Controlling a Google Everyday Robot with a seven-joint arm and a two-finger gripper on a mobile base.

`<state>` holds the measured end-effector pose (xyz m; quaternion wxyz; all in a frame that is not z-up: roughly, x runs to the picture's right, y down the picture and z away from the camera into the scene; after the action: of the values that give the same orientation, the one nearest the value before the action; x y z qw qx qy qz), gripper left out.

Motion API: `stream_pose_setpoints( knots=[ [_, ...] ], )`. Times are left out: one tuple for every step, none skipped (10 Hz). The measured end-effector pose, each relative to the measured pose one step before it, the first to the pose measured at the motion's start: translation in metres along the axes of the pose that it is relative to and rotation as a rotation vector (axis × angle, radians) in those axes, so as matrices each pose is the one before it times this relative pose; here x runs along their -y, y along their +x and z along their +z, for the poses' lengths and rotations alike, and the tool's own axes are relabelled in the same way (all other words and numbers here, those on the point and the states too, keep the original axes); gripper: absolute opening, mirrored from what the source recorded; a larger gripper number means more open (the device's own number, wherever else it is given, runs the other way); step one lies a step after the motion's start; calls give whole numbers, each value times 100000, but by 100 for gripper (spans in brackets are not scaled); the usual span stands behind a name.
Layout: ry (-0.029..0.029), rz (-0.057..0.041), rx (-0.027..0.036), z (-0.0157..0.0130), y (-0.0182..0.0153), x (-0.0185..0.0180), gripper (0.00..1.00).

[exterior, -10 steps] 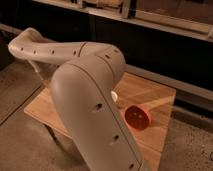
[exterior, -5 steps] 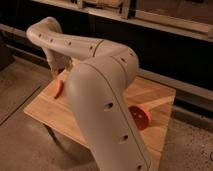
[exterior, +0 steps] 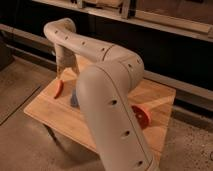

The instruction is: Place the pepper on the white sponge

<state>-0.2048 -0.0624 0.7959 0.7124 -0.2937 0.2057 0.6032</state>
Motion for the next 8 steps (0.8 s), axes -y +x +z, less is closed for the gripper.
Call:
stream_pose_setpoints(
  knots=[
    [-16, -1608, -1332, 940, 7, -781, 65],
    [-44, -2076, -1512, 1069, 29, -1168, 65],
    [-231, -2752, -1892, 1381, 26, -1702, 65],
    [-118, -2084, -1276, 937, -15, -1235, 65],
    [214, -2077, -1022, 795, -99, -1159, 65],
    [636, -2348, -1032, 868, -213, -1203, 65],
    [655, -1541, -430, 441, -230, -634, 65],
    [1298, -2870, 223, 564, -588, -920, 65]
  ],
)
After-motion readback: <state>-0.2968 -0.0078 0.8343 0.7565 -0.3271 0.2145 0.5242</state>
